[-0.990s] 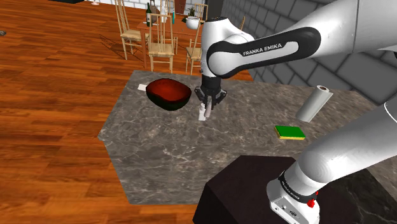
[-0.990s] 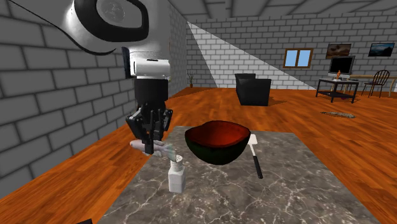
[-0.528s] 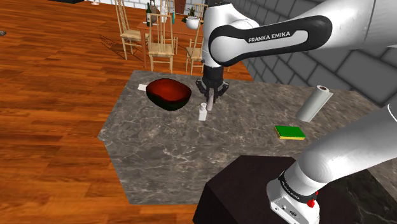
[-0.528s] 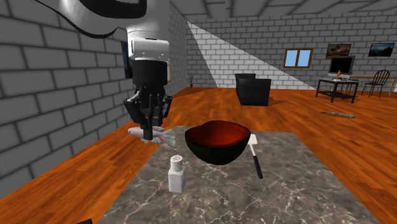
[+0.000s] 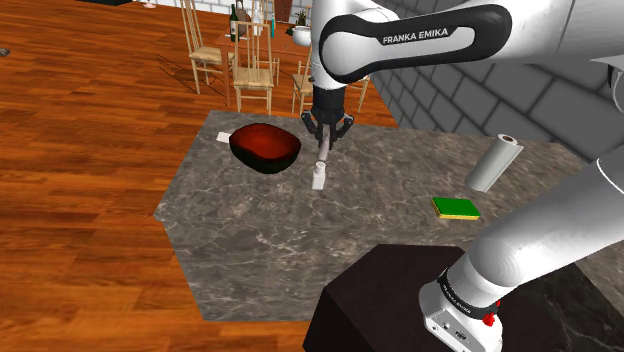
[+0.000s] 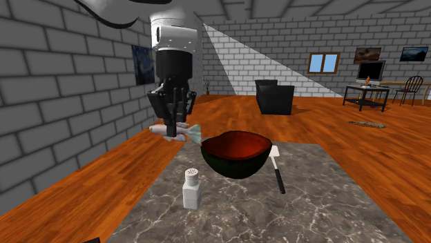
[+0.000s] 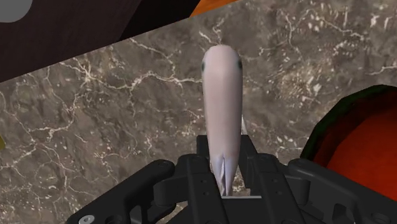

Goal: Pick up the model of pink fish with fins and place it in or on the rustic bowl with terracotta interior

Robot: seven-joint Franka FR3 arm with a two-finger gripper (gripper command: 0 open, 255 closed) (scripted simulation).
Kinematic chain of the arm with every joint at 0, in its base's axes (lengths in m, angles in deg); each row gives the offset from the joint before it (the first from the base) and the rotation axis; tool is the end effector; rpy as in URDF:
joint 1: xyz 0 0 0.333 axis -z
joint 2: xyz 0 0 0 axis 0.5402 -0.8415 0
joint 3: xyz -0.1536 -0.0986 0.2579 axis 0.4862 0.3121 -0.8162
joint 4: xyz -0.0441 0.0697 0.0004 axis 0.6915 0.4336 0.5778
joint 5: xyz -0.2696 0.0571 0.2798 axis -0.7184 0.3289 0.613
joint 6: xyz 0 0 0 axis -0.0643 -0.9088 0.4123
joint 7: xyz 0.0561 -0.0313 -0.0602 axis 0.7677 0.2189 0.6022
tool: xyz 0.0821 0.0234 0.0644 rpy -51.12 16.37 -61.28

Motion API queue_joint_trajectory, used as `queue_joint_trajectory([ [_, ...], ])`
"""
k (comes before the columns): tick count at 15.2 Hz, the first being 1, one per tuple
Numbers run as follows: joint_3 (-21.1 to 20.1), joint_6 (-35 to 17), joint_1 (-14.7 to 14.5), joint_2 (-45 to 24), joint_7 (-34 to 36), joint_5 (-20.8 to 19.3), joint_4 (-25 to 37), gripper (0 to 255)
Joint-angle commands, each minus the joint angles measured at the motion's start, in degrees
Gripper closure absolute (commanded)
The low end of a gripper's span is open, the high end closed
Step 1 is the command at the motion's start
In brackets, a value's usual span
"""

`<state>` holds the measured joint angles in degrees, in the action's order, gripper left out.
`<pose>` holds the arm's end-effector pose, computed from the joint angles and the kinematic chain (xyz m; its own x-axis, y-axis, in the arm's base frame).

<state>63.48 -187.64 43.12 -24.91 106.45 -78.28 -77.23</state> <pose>0.4759 0.1429 0.4919 0.5995 -0.7996 0.0350 -0.7970 -0.5923 0.1182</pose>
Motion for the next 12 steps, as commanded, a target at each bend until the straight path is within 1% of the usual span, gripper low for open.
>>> queue_joint_trajectory([
  [1, -1.0, 0.7, 0.1, -4.9, 1.8, -1.9, 5.1, 255],
  [4, -1.9, 2.4, -0.3, -12.8, 4.2, -5.4, 13.5, 255],
  [7, -2.3, 5.0, -1.6, -20.8, 6.4, -9.1, 23.0, 255],
  [10, -2.2, 8.6, -4.1, -29.3, 7.9, -12.7, 34.0, 255],
  [12, -1.7, 11.7, -6.3, -35.3, 8.5, -15.1, 42.6, 255],
])
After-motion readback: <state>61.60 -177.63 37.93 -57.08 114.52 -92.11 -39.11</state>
